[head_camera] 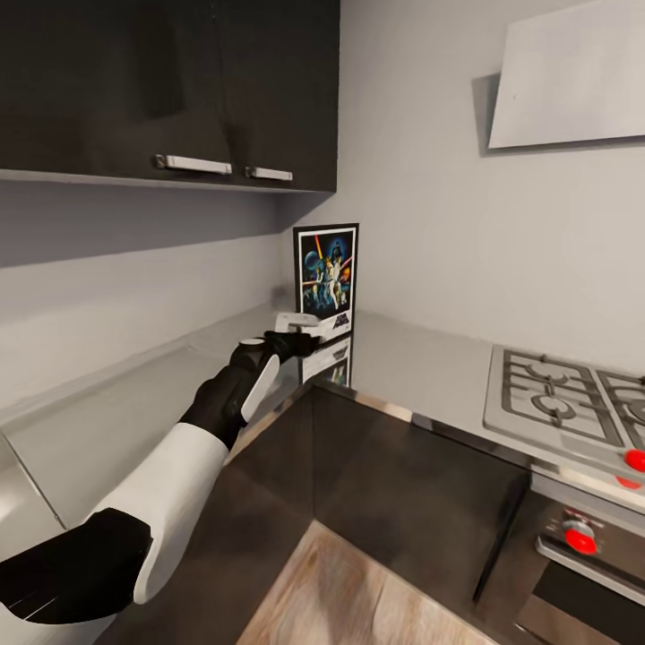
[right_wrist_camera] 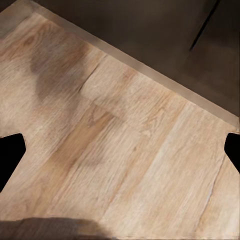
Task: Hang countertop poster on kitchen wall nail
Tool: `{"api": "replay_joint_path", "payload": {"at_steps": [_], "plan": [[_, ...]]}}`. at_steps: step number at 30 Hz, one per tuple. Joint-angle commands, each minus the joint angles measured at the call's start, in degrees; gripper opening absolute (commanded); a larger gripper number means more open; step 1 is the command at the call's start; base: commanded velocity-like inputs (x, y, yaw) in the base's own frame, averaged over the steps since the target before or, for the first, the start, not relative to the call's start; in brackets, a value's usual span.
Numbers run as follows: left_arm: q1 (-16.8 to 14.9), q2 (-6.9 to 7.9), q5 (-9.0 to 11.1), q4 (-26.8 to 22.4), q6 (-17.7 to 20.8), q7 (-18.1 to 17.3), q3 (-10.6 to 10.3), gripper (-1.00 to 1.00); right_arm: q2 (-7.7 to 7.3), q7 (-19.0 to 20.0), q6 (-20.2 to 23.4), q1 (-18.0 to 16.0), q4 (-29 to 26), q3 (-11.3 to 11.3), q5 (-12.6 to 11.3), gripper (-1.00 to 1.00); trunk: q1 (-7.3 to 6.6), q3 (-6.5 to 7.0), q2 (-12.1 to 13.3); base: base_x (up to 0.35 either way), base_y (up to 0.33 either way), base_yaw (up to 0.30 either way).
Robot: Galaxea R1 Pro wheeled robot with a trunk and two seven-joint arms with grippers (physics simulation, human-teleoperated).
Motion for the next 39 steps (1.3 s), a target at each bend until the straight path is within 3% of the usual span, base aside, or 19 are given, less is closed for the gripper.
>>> {"api": "replay_joint_path", "payload": {"at_steps": [1, 3, 7, 8, 13, 24, 39], "plan": [[-0.04, 0.00, 0.62, -0.07, 0.23, 1.59, -0.14, 1.00, 0.10, -0.01, -0.06, 0.02, 0.53, 0.00, 0.05, 1.00, 0.01, -0.05, -0.03, 0.101, 0.000, 0.000], [-0.83, 0.00, 0.80, 1.15, 0.48, 5.74, -0.27, 1.00, 0.34, -0.04, -0.07, 0.02, 3.28, -0.27, -0.05, 1.00, 0.01, -0.05, -0.03, 0.027, 0.000, 0.000], [-4.66, 0.00, 0.88, 5.00, 0.52, 6.09, -0.26, 1.00, 0.39, -0.05, -0.07, 0.02, 4.40, -0.29, -0.12, 1.00, 0.01, -0.05, -0.03, 0.008, 0.000, 0.000], [-8.42, 0.00, 1.08, 9.14, -0.27, 6.03, -0.25, 1.00, 0.43, -0.06, -0.07, 0.02, 5.20, -0.38, -0.18, 1.00, 0.01, -0.05, -0.03, 0.000, 0.000, 0.000], [-9.14, 0.00, 1.06, 9.90, -2.50, 3.64, -0.18, 1.00, 0.36, -0.03, -0.07, 0.02, 5.50, -0.30, -0.13, 1.00, 0.01, -0.03, -0.03, 0.032, 0.000, -0.093], [-9.18, 0.00, 1.04, 9.98, -2.63, 3.46, -0.04, 1.00, 0.36, 0.10, -0.06, 0.02, 9.22, -0.07, 0.22, 1.00, 0.01, -0.01, -0.03, 0.138, 0.000, -0.036], [-9.18, 0.00, 0.95, 10.13, -2.58, 3.54, 0.12, 1.00, 0.41, 0.12, -0.09, 0.02, 9.84, -0.02, 0.25, 1.00, 0.01, -0.01, -0.03, 0.186, 0.000, -0.001]]}}
